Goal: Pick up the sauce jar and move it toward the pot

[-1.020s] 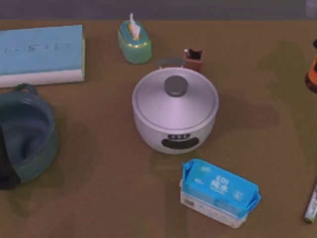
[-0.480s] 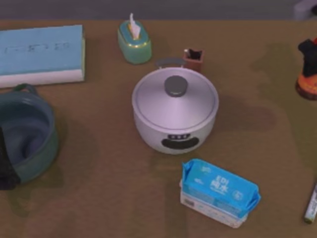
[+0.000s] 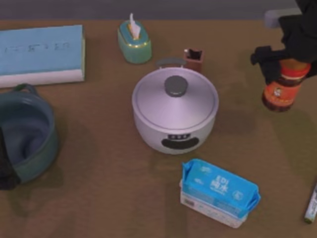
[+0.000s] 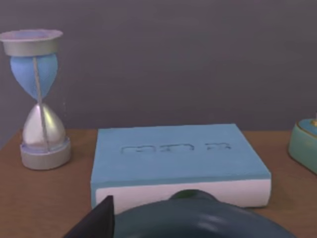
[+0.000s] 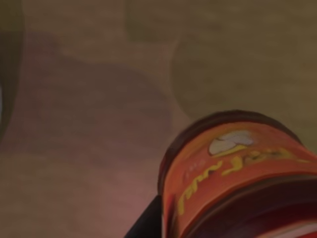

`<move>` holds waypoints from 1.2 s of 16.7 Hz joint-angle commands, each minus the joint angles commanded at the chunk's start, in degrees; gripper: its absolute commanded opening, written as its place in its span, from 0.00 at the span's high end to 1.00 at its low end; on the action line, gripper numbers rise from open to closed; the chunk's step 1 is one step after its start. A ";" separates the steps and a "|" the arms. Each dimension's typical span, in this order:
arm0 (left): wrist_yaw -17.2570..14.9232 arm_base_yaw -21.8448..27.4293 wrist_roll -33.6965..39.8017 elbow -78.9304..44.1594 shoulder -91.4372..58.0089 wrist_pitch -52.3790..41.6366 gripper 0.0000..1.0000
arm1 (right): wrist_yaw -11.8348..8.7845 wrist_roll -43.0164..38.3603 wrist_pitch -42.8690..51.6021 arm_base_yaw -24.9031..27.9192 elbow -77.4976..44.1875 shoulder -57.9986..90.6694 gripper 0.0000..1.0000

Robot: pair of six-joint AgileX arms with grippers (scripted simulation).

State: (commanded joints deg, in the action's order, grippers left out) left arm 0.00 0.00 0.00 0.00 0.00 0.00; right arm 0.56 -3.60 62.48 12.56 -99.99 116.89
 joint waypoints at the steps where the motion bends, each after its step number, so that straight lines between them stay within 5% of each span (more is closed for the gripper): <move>1: 0.00 0.00 0.00 0.00 0.00 0.00 0.00 | 0.70 -3.80 -0.99 1.15 1.10 -0.22 1.00; 6: 0.00 0.00 0.00 0.00 0.00 0.00 0.00 | 2.83 -13.79 -3.99 4.64 4.65 -0.91 1.00; 20: 0.00 0.00 0.00 0.00 0.00 0.00 0.00 | 2.89 -13.90 -13.87 4.60 11.09 2.51 1.00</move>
State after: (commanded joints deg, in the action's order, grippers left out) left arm 0.00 0.00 0.00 0.00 0.00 0.00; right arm 3.44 -17.50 48.61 17.16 -88.90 119.40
